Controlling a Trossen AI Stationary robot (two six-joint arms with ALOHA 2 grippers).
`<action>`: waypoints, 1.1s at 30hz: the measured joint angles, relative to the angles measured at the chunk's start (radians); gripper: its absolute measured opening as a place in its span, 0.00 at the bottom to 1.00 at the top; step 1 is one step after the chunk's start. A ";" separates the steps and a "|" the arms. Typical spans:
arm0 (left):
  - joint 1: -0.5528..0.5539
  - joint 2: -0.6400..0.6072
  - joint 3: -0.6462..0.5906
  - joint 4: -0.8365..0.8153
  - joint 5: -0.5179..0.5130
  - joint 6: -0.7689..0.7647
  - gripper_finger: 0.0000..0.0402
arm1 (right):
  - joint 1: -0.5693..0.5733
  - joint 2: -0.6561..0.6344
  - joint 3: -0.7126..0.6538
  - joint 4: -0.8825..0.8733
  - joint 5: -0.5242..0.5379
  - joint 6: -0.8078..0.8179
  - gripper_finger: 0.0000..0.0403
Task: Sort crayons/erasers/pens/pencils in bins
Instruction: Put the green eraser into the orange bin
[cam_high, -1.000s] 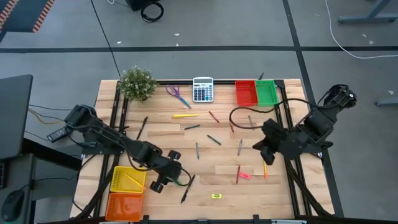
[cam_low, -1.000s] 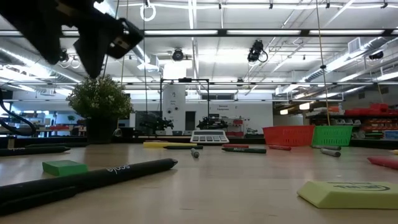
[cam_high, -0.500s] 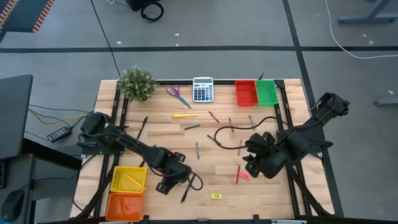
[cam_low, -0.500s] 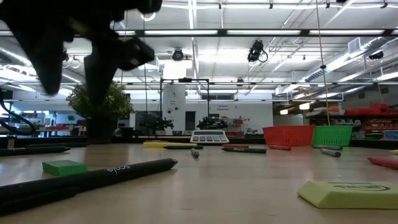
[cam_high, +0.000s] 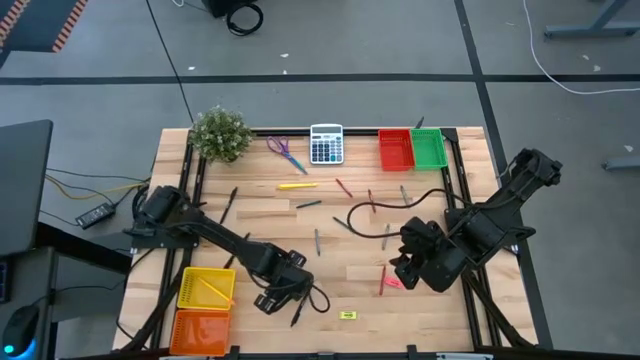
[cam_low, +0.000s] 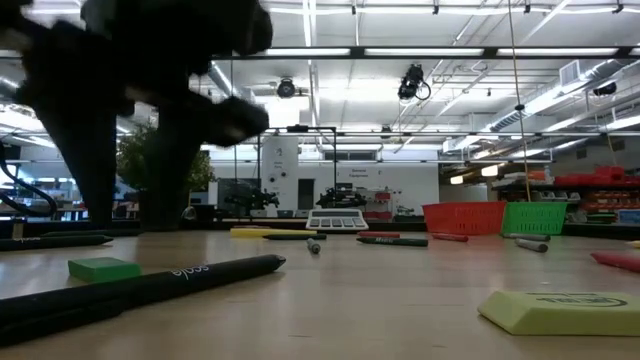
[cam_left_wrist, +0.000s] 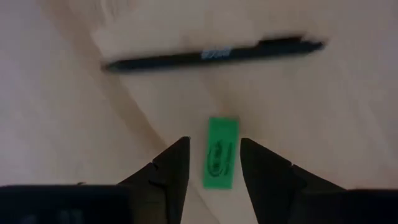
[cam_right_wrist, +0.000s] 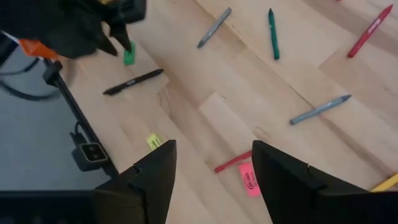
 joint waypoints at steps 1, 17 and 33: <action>0.002 0.011 -0.001 -0.004 0.014 0.000 0.34 | 0.000 -0.001 0.000 0.004 0.000 0.012 0.54; -0.002 0.039 -0.001 -0.017 0.066 0.024 0.37 | 0.015 -0.006 0.000 0.022 -0.003 0.048 0.54; 0.008 0.092 0.003 -0.004 0.030 0.024 0.37 | 0.015 -0.006 0.000 0.027 -0.005 0.050 0.54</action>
